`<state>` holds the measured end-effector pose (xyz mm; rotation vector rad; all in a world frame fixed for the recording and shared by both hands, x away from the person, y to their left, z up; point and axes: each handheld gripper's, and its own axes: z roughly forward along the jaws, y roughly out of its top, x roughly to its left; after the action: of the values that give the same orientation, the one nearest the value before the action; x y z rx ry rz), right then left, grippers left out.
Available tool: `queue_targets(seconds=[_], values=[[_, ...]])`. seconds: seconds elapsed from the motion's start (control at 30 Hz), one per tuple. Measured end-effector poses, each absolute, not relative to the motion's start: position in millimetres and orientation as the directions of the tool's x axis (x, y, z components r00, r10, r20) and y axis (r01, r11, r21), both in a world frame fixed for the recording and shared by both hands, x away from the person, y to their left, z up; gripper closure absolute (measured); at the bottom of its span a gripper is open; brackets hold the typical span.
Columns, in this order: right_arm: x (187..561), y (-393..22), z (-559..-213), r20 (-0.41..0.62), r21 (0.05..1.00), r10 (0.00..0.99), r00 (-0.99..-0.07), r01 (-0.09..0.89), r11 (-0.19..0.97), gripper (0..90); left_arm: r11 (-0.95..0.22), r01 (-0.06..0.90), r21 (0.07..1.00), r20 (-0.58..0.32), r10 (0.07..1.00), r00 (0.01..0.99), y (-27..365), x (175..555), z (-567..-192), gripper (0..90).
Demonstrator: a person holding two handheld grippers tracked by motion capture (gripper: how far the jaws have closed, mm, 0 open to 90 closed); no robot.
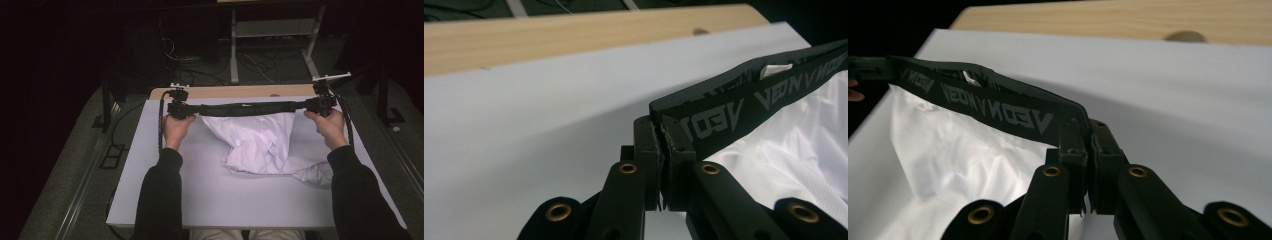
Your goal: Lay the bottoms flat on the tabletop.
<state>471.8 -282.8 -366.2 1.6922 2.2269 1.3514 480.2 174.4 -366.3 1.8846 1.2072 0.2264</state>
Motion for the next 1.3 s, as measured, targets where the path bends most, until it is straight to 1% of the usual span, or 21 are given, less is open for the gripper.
queue_targets(seconds=[0.17,0.33,0.5,0.6,0.67,0.8,0.9,0.93,1.03,1.07,1.1,1.17,1.23,1.3], values=[[491.5,-259.7,-352.6,0.437,0.655,0.779,-0.45,0.753,0.067,85.8,-0.149,0.63,0.762,-0.245,0.834,0.494,199.5,475.9,-338.3,86.6],[508.2,-241.0,-329.8,0.402,0.681,0.785,-0.471,0.727,0.088,85.8,-0.155,0.593,0.79,-0.2,0.849,0.49,208.2,476.0,-304.4,86.6],[520.8,-238.7,-307.8,0.4,0.713,0.78,-0.482,0.699,0.066,85.8,-0.15,0.56,0.815,-0.174,0.858,0.484,207.6,486.2,-275.0,86.6],[529.6,-242.2,-299.0,0.411,0.73,0.776,-0.479,0.682,0.035,85.8,-0.148,0.541,0.828,-0.162,0.861,0.482,203.5,494.1,-264.5,86.6],[534.8,-245.0,-300.2,0.414,0.733,0.782,-0.466,0.68,0.018,85.8,-0.143,0.539,0.83,-0.163,0.862,0.48,198.1,500.2,-265.2,86.6],[542.5,-250.1,-314.0,0.409,0.717,0.807,-0.426,0.697,0.006,85.8,-0.15,0.545,0.825,-0.158,0.864,0.477,183.9,512.7,-282.3,86.5],[546.0,-253.2,-326.2,0.399,0.699,0.825,-0.4,0.715,0.009,85.8,-0.124,0.572,0.811,-0.206,0.854,0.478,178.8,522.5,-297.9,86.4],[547.0,-254.9,-330.6,0.404,0.689,0.831,-0.382,0.725,-0.002,85.8,-0.123,0.574,0.809,-0.207,0.856,0.474,178.0,524.6,-301.6,86.4],[550.6,-258.0,-339.1,0.423,0.668,0.829,-0.366,0.744,-0.012,85.5,-0.113,0.596,0.795,-0.224,0.858,0.462,176.6,532.8,-316.3,86.4],[551.6,-258.5,-340.7,0.422,0.669,0.828,-0.37,0.743,-0.009,85.4,-0.133,0.597,0.791,-0.2,0.867,0.457,174.5,534.6,-321.3,86.3],[552.5,-258.4,-342.0,0.425,0.672,0.824,-0.374,0.741,-0.01,85.2,-0.175,0.589,0.789,-0.155,0.871,0.466,171.0,535.3,-324.8,86.2],[553.6,-256.8,-342.6,0.414,0.674,0.826,-0.382,0.739,0.004,85.1,-0.221,0.569,0.792,-0.107,0.867,0.486,165.3,536.1,-330.8,86.1],[554.7,-254.3,-341.9,0.386,0.683,0.835,-0.392,0.73,0.028,85.1,-0.2,0.563,0.802,-0.125,0.865,0.486,162.6,538.6,-334.0,86.1],[556.1,-253.8,-341.1,0.38,0.688,0.839,-0.389,0.725,0.024,85.1,-0.173,0.558,0.811,-0.148,0.864,0.482,161.3,542.5,-334.8,86.0]])
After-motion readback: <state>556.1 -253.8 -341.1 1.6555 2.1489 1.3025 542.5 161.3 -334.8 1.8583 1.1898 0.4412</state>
